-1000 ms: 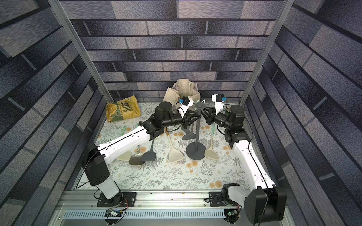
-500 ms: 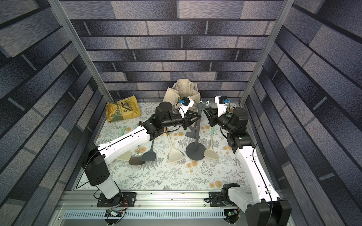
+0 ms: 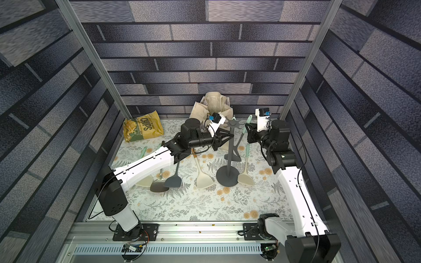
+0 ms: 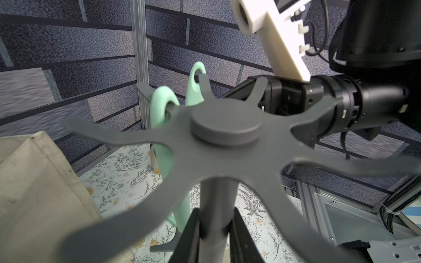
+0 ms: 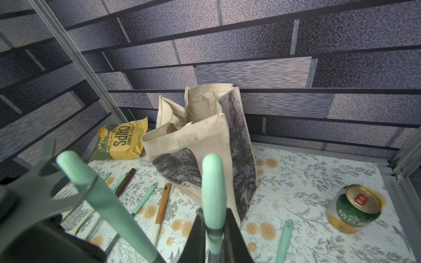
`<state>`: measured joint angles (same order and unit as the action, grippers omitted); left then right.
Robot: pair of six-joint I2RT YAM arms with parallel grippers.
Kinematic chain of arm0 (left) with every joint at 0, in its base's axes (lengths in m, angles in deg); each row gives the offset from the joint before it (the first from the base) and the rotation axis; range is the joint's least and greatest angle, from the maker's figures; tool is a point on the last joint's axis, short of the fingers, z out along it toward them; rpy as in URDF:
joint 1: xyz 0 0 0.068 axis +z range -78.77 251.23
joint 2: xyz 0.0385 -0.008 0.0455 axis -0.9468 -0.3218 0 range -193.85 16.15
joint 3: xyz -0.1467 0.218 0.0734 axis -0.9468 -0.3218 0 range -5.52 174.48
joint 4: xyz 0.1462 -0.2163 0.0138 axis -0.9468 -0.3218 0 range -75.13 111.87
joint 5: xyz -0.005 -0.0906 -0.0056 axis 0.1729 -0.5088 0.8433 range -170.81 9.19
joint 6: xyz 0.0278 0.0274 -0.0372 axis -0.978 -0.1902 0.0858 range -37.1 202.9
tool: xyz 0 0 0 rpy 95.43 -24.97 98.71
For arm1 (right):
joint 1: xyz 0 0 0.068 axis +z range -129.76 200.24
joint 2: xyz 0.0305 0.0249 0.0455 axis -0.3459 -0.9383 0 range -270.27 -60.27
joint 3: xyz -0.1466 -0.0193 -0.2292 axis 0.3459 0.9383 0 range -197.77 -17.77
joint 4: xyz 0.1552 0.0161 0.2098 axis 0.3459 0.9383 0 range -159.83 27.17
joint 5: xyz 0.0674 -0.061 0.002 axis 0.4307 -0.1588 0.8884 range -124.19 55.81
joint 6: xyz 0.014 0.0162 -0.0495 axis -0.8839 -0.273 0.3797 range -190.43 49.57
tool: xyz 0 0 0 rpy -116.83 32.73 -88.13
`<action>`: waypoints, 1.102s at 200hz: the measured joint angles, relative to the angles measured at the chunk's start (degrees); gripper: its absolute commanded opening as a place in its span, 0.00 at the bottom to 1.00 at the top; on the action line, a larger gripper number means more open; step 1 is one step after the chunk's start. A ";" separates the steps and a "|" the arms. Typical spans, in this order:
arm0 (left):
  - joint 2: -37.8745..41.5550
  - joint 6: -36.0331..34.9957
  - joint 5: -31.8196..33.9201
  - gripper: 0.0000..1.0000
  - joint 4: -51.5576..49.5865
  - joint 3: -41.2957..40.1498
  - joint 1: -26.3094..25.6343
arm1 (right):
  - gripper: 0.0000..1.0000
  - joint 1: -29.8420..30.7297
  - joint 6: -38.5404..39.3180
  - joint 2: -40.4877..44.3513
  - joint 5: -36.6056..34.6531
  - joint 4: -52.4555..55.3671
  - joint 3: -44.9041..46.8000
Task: Take the spatula off the kitchen utensil rack
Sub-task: Take off the spatula from the rack, then place the spatula at the center of the board.
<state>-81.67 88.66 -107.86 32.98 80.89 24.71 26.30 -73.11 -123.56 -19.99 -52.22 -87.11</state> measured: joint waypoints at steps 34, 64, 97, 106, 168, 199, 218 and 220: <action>0.00 0.00 -0.02 0.23 0.00 0.00 0.00 | 0.00 0.00 2.47 -1.09 -7.02 9.51 -6.10; 0.00 0.00 -0.17 0.23 0.00 0.00 0.00 | 0.00 0.00 3.87 -0.81 -12.74 14.27 -6.36; -0.02 0.00 -0.17 0.23 0.00 0.00 0.00 | 0.00 0.00 4.72 -1.16 -18.80 19.87 -7.76; -0.02 0.00 -0.17 0.23 0.00 0.00 0.00 | 0.00 0.00 4.76 -1.73 -20.61 22.05 -9.33; -0.02 -0.02 -0.17 0.23 0.00 0.00 0.00 | 0.00 0.00 4.66 -11.37 -28.89 37.07 -24.61; -0.02 -0.02 -0.17 0.23 0.00 0.00 0.00 | 0.00 0.00 4.66 -15.80 -30.38 41.40 -26.51; -0.02 -0.02 -0.17 0.23 0.00 0.00 0.00 | 0.00 0.00 4.61 -18.10 -30.75 42.66 -26.60; -0.02 -0.02 -0.17 0.23 0.00 0.00 0.00 | 0.00 0.00 4.61 -18.38 -30.80 42.80 -26.60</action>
<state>-81.69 88.63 -108.04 32.98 80.89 24.71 26.30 -68.50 -141.94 -50.79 -9.43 -113.71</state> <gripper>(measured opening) 0.233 0.149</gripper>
